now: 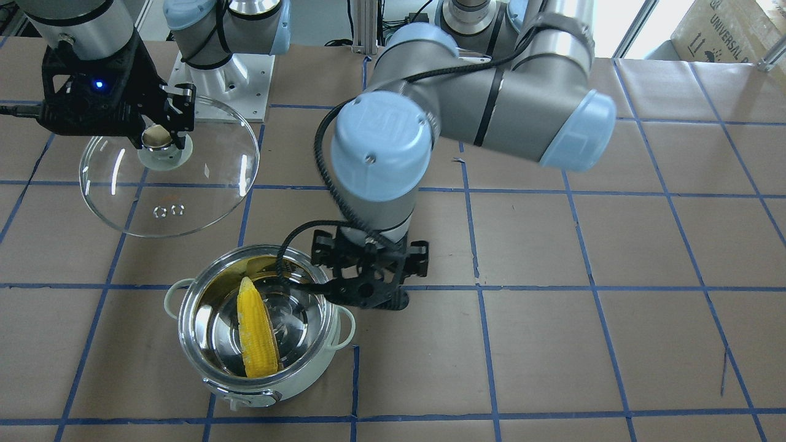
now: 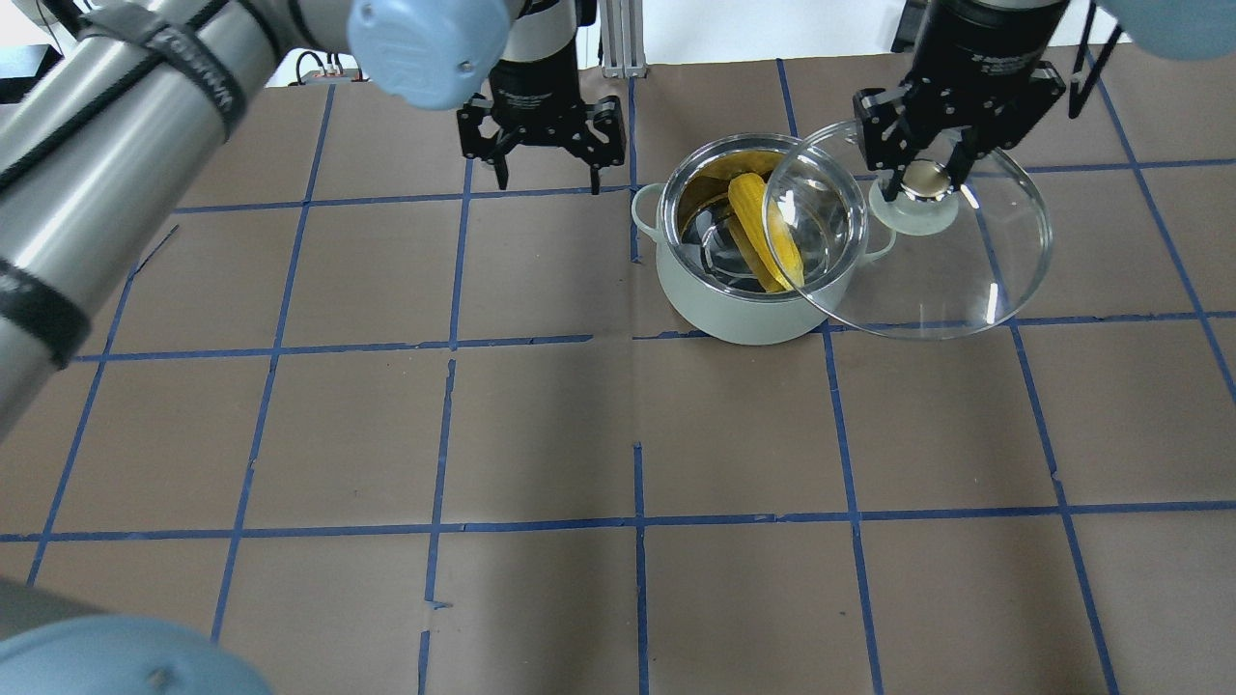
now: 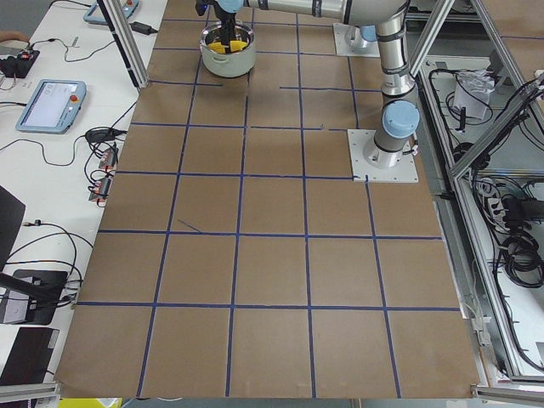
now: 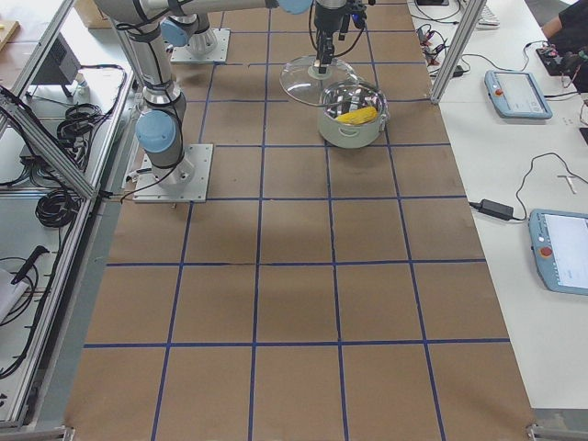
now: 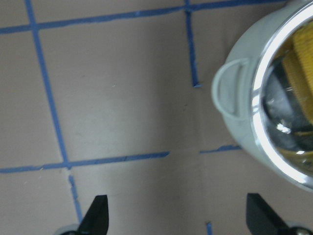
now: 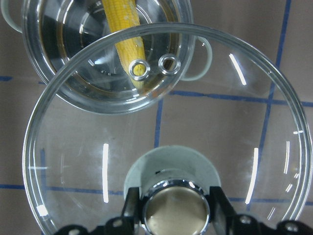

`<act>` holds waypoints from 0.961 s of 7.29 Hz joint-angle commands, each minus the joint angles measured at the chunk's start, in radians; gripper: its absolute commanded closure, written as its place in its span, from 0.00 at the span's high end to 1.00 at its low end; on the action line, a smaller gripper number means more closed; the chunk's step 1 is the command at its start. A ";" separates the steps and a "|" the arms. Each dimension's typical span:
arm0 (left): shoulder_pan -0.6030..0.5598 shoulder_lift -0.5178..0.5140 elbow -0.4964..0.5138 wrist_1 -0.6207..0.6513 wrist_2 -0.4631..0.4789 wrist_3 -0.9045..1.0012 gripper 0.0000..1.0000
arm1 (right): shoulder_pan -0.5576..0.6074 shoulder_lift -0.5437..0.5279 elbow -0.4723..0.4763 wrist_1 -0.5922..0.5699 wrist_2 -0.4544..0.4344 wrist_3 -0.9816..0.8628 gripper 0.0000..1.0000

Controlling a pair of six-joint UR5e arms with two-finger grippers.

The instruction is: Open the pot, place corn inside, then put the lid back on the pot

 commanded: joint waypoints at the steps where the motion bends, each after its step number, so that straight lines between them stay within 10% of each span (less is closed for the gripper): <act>1: 0.145 0.255 -0.273 0.007 0.013 0.133 1.00 | 0.055 0.158 -0.145 -0.012 0.045 0.000 0.28; 3: 0.227 0.435 -0.398 0.006 0.011 0.141 1.00 | 0.060 0.276 -0.192 -0.082 0.041 -0.006 0.28; 7: 0.226 0.324 -0.203 -0.077 0.012 0.138 1.00 | 0.060 0.370 -0.175 -0.117 0.044 -0.008 0.28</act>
